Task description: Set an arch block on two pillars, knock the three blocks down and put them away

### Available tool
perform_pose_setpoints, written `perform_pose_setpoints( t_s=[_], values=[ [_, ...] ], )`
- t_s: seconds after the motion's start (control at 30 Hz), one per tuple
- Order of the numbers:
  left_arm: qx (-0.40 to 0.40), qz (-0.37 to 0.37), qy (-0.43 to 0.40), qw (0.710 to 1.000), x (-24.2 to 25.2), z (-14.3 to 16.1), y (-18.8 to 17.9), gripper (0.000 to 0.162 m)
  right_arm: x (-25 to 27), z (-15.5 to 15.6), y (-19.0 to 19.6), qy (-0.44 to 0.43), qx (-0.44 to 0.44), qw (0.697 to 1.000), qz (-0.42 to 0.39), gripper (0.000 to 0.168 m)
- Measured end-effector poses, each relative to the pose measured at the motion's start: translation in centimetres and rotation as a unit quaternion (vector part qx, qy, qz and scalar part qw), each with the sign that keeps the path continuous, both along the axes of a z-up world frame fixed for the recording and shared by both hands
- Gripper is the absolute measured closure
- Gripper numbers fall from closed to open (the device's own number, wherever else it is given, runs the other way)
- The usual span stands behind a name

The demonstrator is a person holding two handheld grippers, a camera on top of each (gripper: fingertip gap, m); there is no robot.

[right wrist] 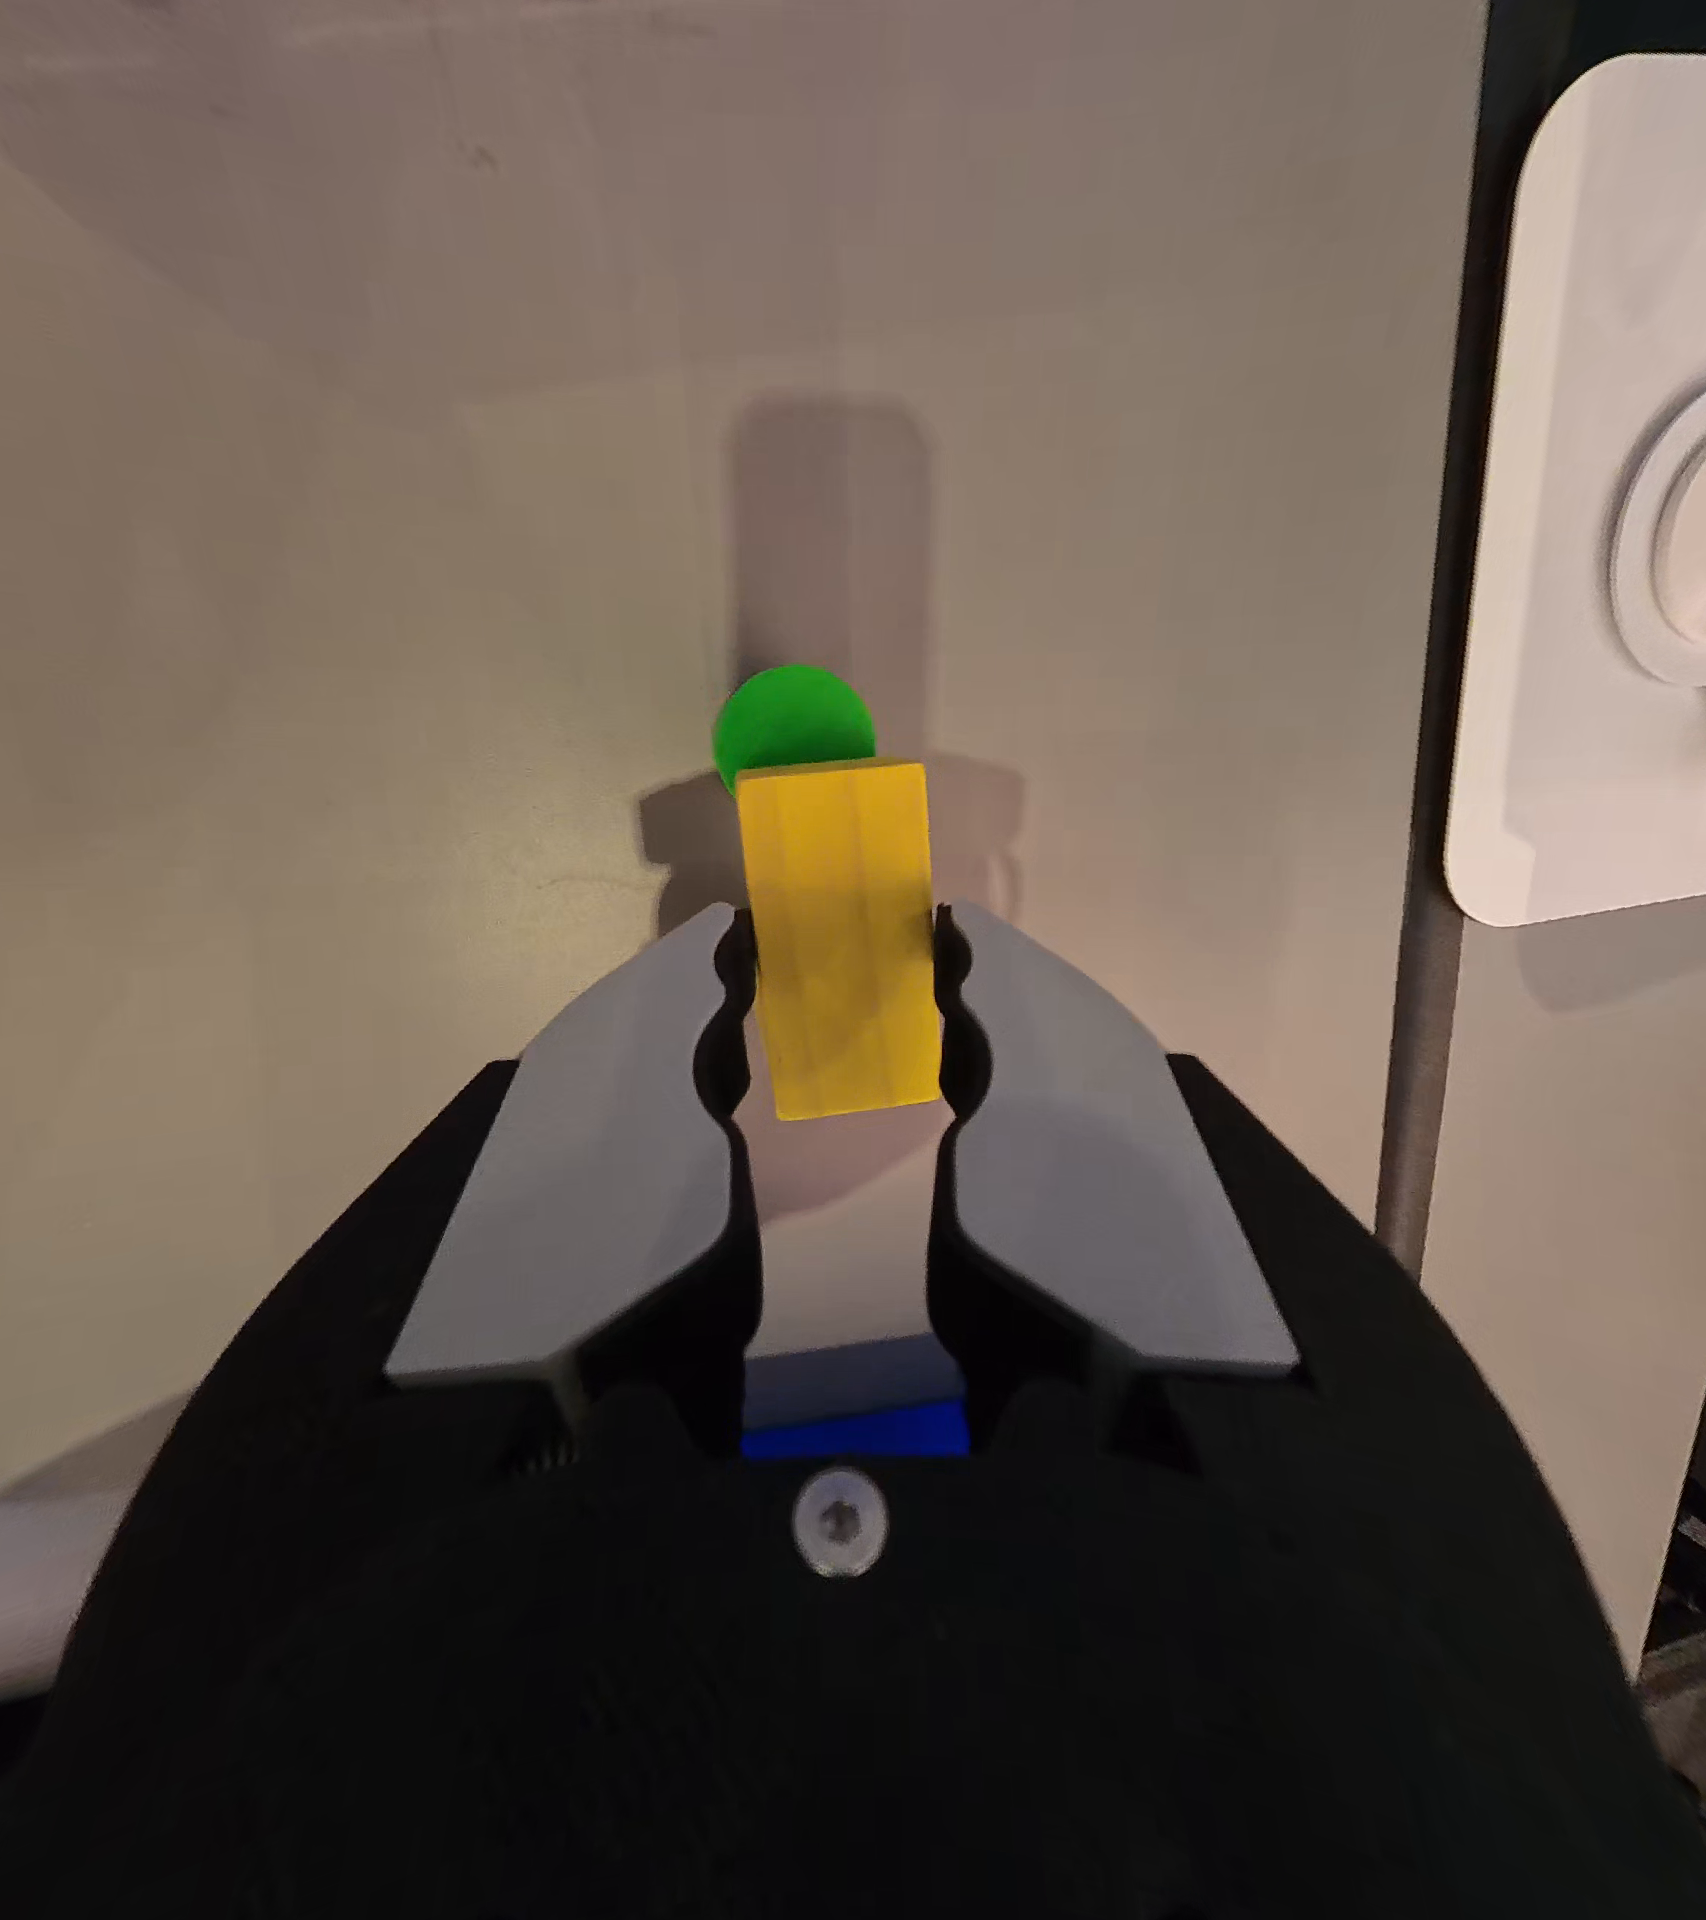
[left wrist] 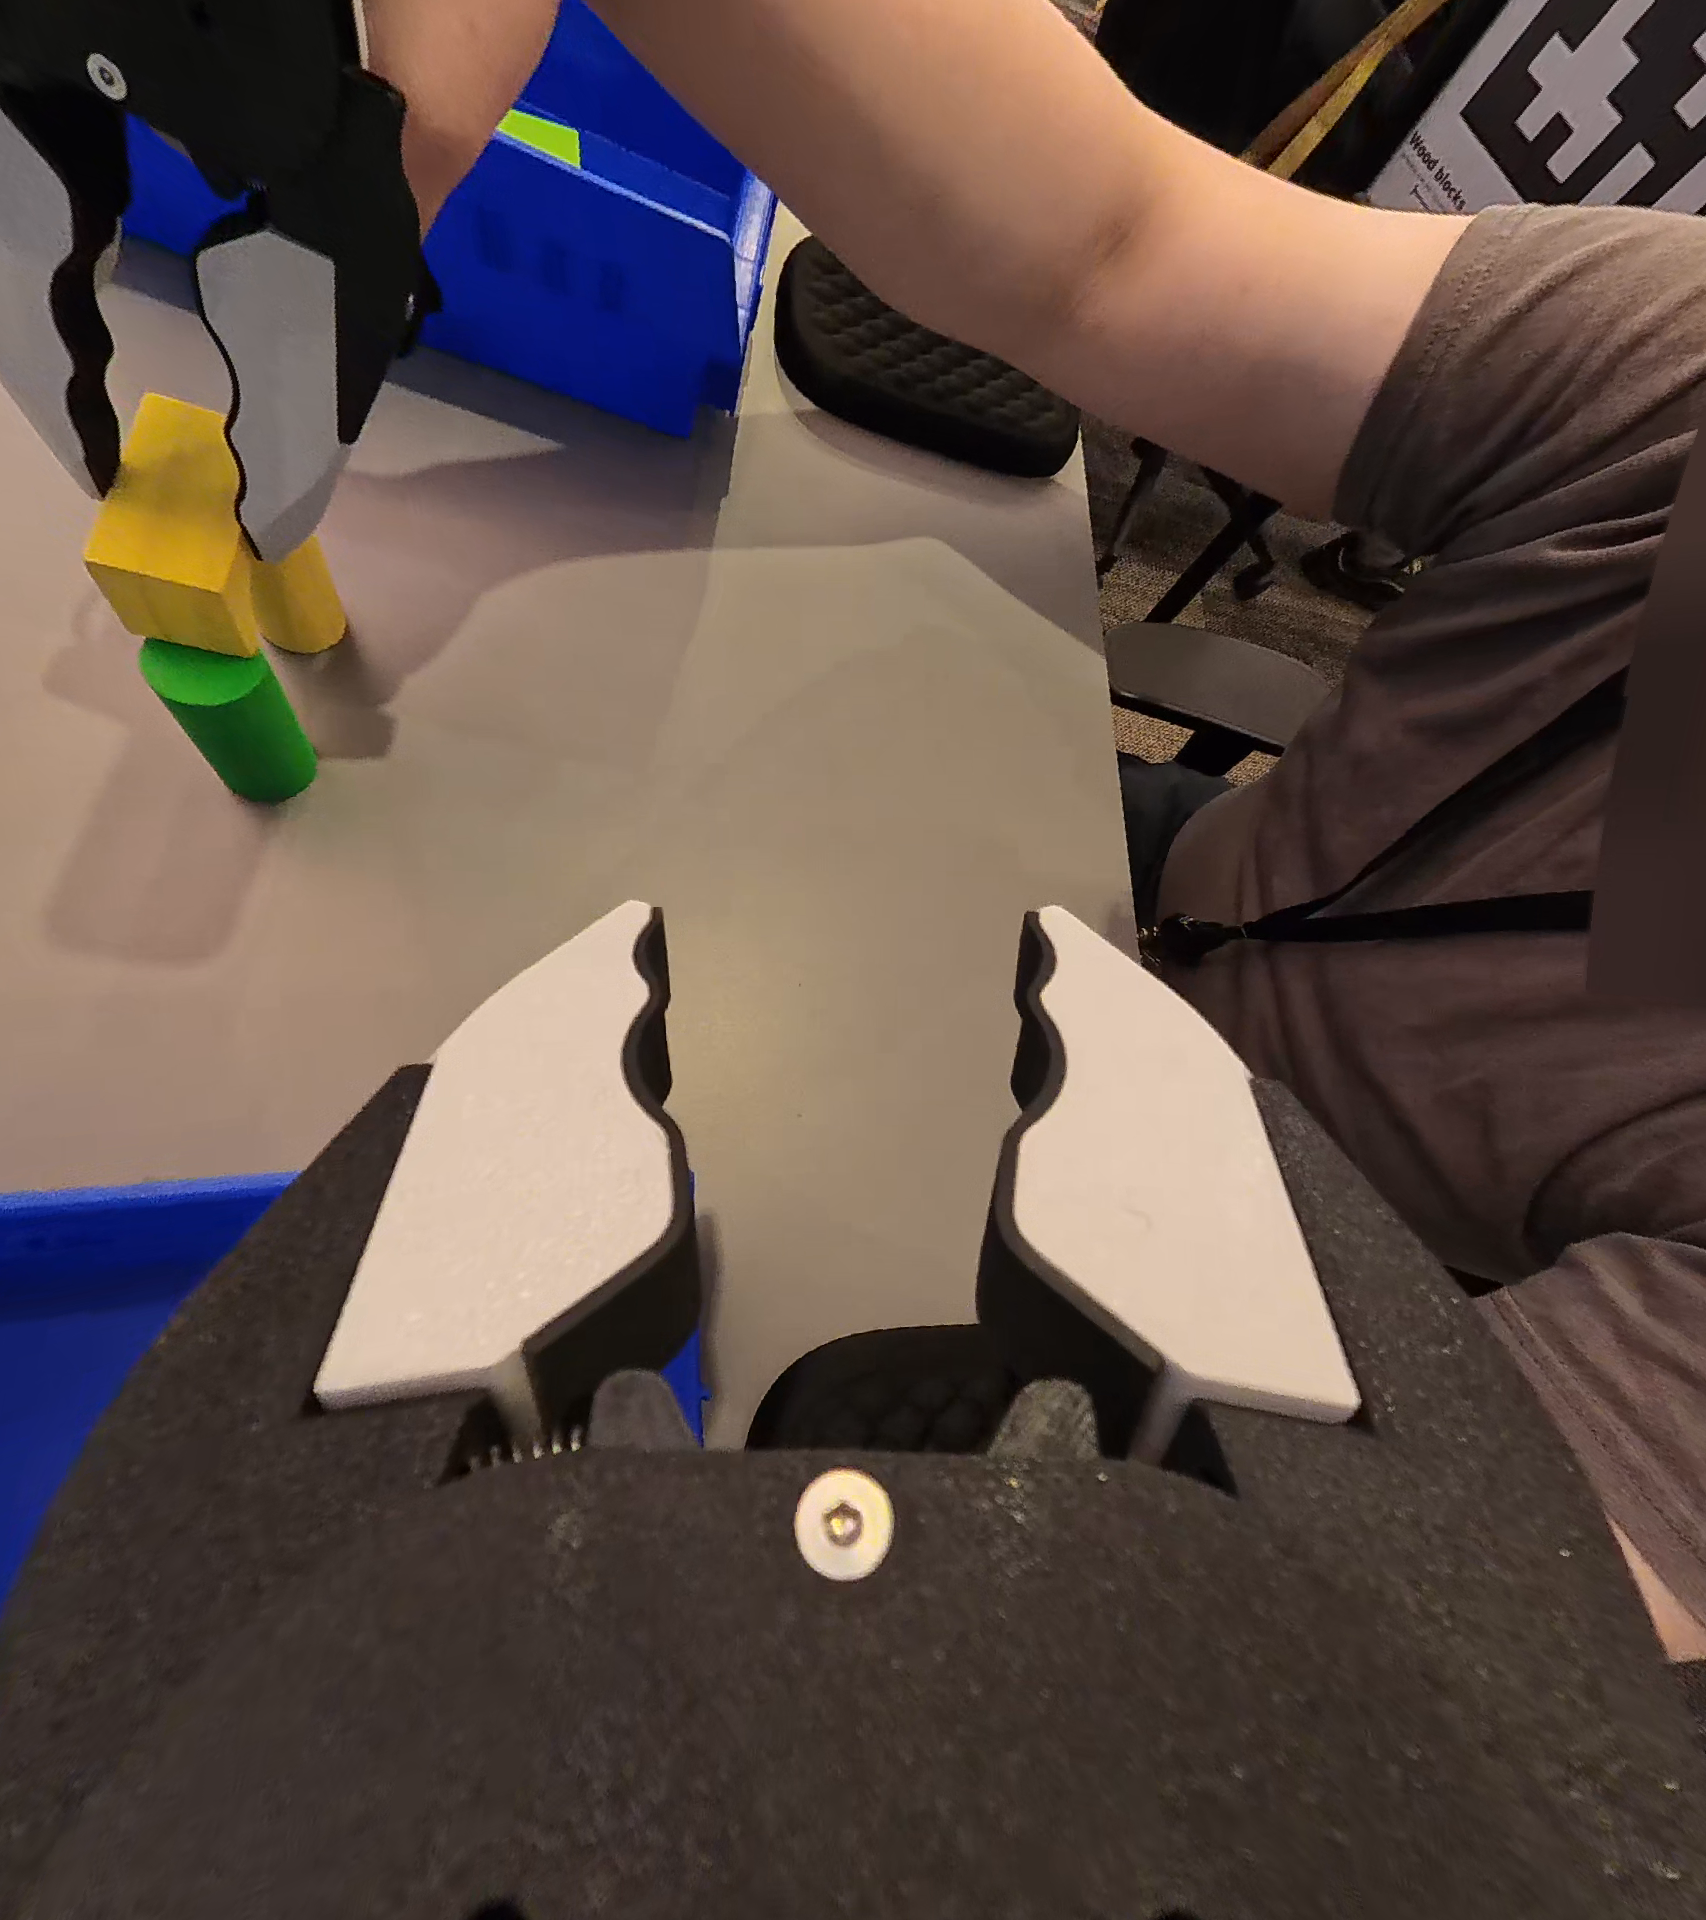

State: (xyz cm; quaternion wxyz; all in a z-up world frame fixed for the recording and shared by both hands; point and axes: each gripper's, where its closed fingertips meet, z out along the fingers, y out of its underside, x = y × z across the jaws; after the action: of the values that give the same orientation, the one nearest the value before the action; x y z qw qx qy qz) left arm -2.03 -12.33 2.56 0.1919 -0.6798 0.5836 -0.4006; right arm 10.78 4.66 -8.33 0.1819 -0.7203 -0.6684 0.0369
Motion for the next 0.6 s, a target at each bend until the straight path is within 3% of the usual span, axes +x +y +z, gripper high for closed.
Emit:
perform_pose_setpoints(
  t_s=[0.2, 0.3, 0.47, 0.6],
  values=[
    [0.007, 0.000, 0.002, 1.000, -0.1, 0.1, -0.1, 0.095, 0.1, 0.3, 0.0, 0.005, 0.006, 1.000, -0.005, 0.114],
    [0.020, 0.013, -0.018, 1.000, -0.5, 1.1, 0.2, 0.095, 0.1, 1.9, -0.2, 0.036, 0.026, 0.999, -0.006, 0.113],
    [0.083, 0.066, -0.113, 0.988, -1.9, 5.4, 1.7, 0.099, 1.0, 7.9, -1.6, 0.163, 0.096, 0.982, -0.017, 0.113],
    [0.158, 0.117, -0.223, 0.955, -3.3, 10.3, 2.2, 0.100, 3.4, 14.9, -3.7, 0.317, 0.168, 0.933, -0.039, 0.113]
  ],
)
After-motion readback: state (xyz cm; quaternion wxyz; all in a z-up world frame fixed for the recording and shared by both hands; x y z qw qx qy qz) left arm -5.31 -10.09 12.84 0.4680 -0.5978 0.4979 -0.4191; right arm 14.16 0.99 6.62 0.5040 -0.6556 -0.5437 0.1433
